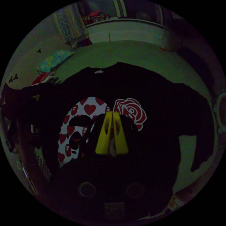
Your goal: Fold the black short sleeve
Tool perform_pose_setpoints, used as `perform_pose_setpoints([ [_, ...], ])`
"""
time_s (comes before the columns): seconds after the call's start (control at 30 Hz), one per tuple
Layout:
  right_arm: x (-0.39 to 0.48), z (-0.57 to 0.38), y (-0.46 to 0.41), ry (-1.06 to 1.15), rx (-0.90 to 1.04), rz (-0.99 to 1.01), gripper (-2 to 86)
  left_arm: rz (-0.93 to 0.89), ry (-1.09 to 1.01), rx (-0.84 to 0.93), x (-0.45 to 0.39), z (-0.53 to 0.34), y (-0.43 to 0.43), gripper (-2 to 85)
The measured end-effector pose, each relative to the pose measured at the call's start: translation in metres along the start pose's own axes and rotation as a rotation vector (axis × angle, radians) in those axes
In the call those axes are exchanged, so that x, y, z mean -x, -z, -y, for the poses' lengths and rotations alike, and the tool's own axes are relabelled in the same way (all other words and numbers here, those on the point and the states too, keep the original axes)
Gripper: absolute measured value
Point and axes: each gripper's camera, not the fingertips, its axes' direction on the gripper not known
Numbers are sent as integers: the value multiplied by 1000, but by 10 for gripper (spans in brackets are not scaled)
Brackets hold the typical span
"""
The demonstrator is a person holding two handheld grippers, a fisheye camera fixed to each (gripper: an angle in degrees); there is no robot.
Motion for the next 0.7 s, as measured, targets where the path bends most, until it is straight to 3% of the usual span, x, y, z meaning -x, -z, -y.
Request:
perform_pose_setpoints([
  [0.23, 37, 7, -26, 39, 25, -133, -10, -76, -74, 295, -48, -5, -73, -6],
  [0.47, 53, 6, -41, 22, 6, -127, -12, -36, -161, 422, -91, -14, -123, -4],
  [0.7, 74, 5, -50, 50, 15, -191, -13, 4, -145, 424, -123, -24, -155, -4],
])
